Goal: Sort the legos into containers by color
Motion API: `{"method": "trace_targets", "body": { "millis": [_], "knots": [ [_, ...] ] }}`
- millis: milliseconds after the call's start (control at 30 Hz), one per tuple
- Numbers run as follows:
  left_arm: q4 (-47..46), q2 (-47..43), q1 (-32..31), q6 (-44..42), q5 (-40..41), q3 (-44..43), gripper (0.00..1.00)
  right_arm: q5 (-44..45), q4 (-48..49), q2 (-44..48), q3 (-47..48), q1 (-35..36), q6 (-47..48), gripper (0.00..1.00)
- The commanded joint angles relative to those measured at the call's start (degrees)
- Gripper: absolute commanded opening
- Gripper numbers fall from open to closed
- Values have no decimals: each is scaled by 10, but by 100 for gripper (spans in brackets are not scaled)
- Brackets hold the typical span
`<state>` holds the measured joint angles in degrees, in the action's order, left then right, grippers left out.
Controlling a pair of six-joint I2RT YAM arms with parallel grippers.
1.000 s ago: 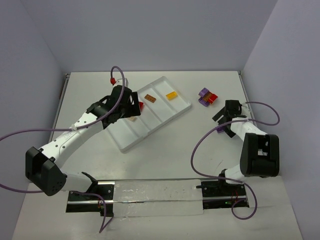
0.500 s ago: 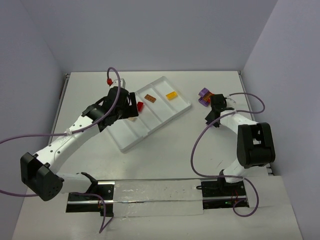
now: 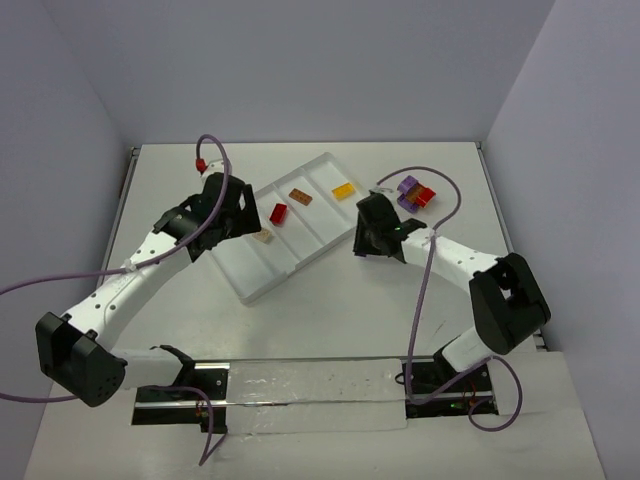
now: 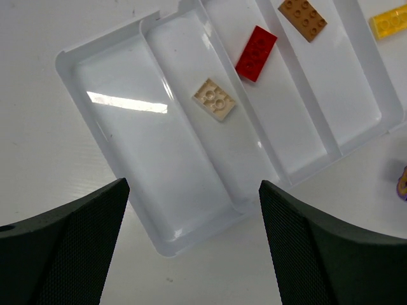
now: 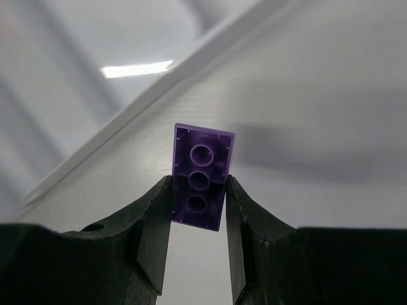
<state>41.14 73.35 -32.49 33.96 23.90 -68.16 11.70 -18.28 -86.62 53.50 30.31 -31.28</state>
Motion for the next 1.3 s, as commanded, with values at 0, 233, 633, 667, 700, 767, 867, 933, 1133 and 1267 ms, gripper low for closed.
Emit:
{"method": "trace_targets", "body": {
  "millis": [0,233,633,667,700,767,867,933,1133,1267],
  "knots": [
    [14,-27,27,8,-4,-12,91,-21,-22,-25,54,105,34,26],
    [23,-30,36,21,-22,-10,91,15,-49,-108,92,229,45,28],
    [32,-31,37,39,-57,-7,91,24,-55,-100,61,261,25,96],
    [33,-32,36,39,-63,-5,91,25,-56,-88,55,261,22,98],
    [33,-32,36,38,-69,-3,91,26,-57,-73,50,260,20,99],
    [32,-36,28,45,-81,2,91,35,-64,-24,43,259,17,100],
    [31,-36,0,72,-76,6,90,69,-86,44,37,246,16,100],
    [33,-25,-51,101,-59,6,90,83,-99,103,23,209,12,100],
    [-15,40,-186,134,-63,22,88,48,-110,257,-48,20,5,99],
    [-53,92,-229,112,-81,26,87,41,-137,295,-44,-96,21,99]
  ]
}}
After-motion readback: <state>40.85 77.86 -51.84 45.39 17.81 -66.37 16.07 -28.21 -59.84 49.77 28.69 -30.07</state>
